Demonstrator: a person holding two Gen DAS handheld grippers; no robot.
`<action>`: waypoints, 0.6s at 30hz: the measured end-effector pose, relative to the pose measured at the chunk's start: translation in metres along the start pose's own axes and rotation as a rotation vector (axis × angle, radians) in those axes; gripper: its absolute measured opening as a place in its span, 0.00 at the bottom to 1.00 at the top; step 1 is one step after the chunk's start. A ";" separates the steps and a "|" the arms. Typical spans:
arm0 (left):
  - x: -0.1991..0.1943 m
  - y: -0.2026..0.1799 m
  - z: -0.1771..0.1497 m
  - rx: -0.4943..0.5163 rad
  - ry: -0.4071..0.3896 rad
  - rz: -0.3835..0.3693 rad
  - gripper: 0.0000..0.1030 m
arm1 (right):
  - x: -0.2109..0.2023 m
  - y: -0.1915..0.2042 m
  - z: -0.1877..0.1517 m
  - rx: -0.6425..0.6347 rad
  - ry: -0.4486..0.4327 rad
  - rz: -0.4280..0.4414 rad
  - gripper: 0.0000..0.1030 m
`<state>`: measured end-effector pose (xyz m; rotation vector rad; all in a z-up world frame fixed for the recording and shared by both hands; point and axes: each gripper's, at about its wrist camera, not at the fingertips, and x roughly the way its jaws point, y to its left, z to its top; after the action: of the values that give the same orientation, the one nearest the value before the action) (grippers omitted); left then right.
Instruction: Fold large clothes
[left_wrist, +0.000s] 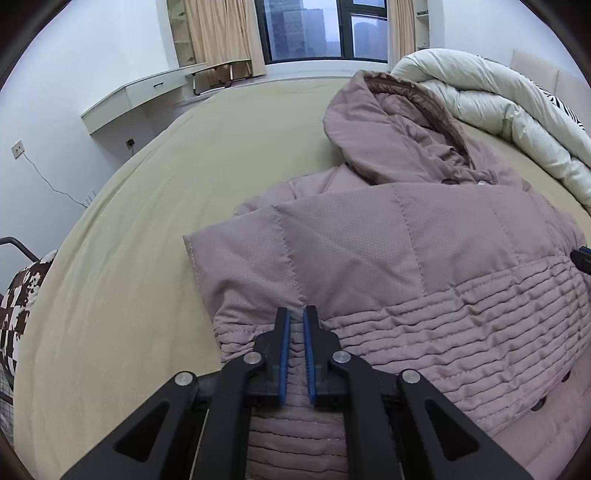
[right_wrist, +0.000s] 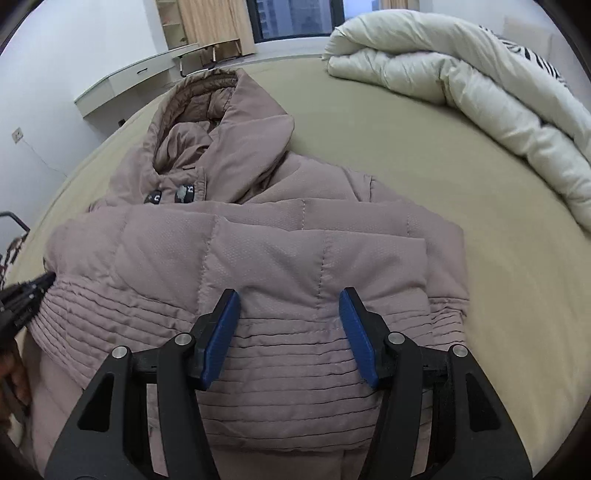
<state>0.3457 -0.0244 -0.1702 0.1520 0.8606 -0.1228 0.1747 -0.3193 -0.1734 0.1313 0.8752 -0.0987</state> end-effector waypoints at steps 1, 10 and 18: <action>-0.007 0.003 0.002 -0.012 -0.004 -0.010 0.07 | -0.004 -0.002 -0.001 0.010 0.005 0.000 0.54; -0.017 -0.019 -0.018 0.040 -0.045 -0.058 0.18 | 0.000 0.022 -0.001 -0.041 0.072 -0.009 0.69; -0.045 -0.009 0.061 -0.039 -0.137 -0.153 0.70 | -0.037 0.000 0.046 0.093 -0.078 0.080 0.72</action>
<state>0.3603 -0.0420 -0.0972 0.0398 0.7366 -0.2568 0.1856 -0.3248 -0.1156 0.2479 0.7869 -0.0689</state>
